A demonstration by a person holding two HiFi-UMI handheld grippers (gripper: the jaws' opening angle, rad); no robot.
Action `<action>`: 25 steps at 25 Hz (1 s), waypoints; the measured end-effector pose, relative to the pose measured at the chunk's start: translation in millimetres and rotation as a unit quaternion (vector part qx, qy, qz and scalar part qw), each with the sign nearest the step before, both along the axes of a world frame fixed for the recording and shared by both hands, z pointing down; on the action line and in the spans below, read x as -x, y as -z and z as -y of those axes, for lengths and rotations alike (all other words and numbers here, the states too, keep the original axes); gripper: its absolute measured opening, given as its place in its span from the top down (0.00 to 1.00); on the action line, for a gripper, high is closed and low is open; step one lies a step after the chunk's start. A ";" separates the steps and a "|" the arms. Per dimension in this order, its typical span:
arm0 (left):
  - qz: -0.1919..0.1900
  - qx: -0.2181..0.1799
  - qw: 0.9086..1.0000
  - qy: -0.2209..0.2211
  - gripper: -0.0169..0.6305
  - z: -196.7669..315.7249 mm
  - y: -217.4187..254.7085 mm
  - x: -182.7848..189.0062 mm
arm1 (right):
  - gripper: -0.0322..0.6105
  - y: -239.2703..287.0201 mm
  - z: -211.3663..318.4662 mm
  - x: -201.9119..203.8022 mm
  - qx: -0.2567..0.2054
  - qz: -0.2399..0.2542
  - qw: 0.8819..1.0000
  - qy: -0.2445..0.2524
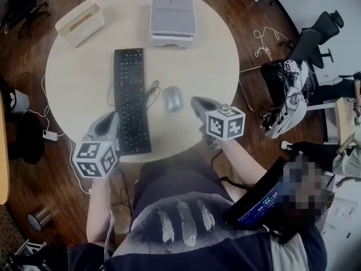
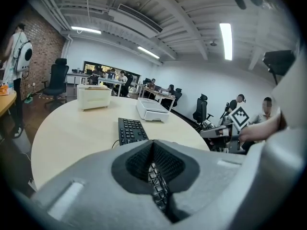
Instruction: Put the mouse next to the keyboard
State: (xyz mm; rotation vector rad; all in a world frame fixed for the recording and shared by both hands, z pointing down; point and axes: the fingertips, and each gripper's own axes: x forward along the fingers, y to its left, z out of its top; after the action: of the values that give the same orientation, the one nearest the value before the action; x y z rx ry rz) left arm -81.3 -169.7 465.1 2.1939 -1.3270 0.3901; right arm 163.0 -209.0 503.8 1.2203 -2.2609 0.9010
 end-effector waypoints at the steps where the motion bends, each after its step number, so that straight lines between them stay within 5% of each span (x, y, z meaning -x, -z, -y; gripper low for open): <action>1: 0.001 -0.005 1.000 0.001 0.97 1.2 2.2 0.4 | 0.95 7.5 -5.6 -1.9 -0.008 0.001 1.000 0.007; 6: 0.020 -0.039 0.999 -0.012 0.97 1.3 24.8 -17.6 | 0.95 50.6 -19.6 0.6 -0.053 0.052 0.997 0.036; 11: 0.052 -0.060 0.996 0.049 0.97 -8.9 48.5 -10.3 | 0.95 98.7 -23.0 -9.9 -0.106 0.086 0.989 0.054; 15: 0.074 -0.073 0.993 0.055 0.98 -20.7 62.8 -35.9 | 0.95 120.8 -38.3 -39.6 -0.128 0.107 0.984 0.062; 21: 0.086 -0.125 0.988 0.001 0.98 -35.8 91.7 -120.0 | 0.95 136.0 -65.8 -82.8 -0.149 0.122 0.979 0.067; 25: 0.116 -0.147 0.981 -0.040 0.98 -51.7 101.4 -167.0 | 0.95 149.5 -94.7 -98.0 -0.139 0.183 0.968 0.097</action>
State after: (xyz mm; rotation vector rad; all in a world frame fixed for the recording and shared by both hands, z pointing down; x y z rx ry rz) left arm 85.7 -118.0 363.7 2.5150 -1.5034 0.5237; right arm 261.0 -114.3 354.2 0.9772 -2.8247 0.8062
